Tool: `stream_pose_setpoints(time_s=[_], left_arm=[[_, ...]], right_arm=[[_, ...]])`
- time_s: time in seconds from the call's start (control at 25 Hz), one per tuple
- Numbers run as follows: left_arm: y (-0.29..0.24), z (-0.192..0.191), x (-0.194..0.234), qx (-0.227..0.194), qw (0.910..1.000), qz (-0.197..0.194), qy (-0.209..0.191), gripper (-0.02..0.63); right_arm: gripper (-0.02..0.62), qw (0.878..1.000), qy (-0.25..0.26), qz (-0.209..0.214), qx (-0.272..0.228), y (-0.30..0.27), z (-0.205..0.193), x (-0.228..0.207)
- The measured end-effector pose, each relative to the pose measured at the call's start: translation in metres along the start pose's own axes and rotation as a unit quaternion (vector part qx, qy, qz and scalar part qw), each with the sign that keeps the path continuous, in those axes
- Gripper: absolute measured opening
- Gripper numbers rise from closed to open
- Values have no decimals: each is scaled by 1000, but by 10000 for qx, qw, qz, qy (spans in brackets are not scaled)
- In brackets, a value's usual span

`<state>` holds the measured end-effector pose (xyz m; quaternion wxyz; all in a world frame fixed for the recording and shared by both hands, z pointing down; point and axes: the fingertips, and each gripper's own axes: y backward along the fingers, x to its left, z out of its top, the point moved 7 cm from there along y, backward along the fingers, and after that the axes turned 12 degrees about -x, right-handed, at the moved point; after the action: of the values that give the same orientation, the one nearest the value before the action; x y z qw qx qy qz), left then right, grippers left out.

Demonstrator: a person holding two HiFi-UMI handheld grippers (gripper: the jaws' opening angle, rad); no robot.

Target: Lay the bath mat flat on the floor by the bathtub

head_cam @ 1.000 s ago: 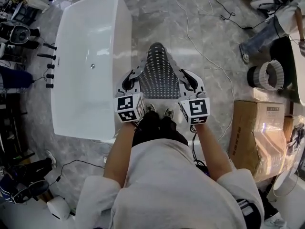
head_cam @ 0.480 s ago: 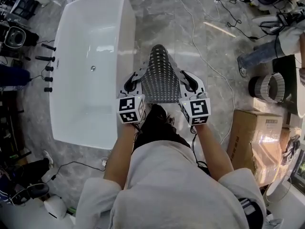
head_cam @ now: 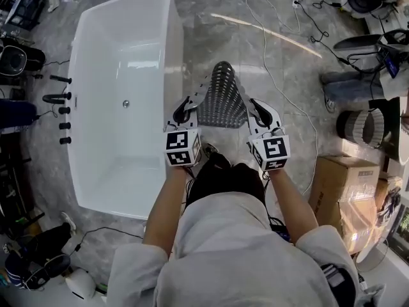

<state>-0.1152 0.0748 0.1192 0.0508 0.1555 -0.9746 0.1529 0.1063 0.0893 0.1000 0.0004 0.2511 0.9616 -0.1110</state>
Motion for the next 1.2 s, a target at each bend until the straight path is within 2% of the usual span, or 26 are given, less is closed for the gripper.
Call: stream_pose_setpoints(time_s=[0.2, 0.56, 0.92, 1.08, 1.2], left_arm=[[-30, 5, 21, 173, 9993, -194, 262, 25], [-92, 6, 42, 337, 9992, 17, 231, 25], [-165, -24, 59, 427, 9972, 303, 529, 25], [-212, -44, 72, 418, 9971, 446, 449, 25], [-248, -66, 85, 571, 9947, 525, 675, 25]], right_arm=[[21, 10000, -53, -30, 40, -32, -1, -11], [21, 9995, -267, -91, 124, -95, 0, -46], [21, 9974, -533, 201, 452, -161, -39, -71], [21, 9961, -585, 268, 597, -207, -61, -89], [21, 9950, -607, 301, 729, -240, -90, -106]])
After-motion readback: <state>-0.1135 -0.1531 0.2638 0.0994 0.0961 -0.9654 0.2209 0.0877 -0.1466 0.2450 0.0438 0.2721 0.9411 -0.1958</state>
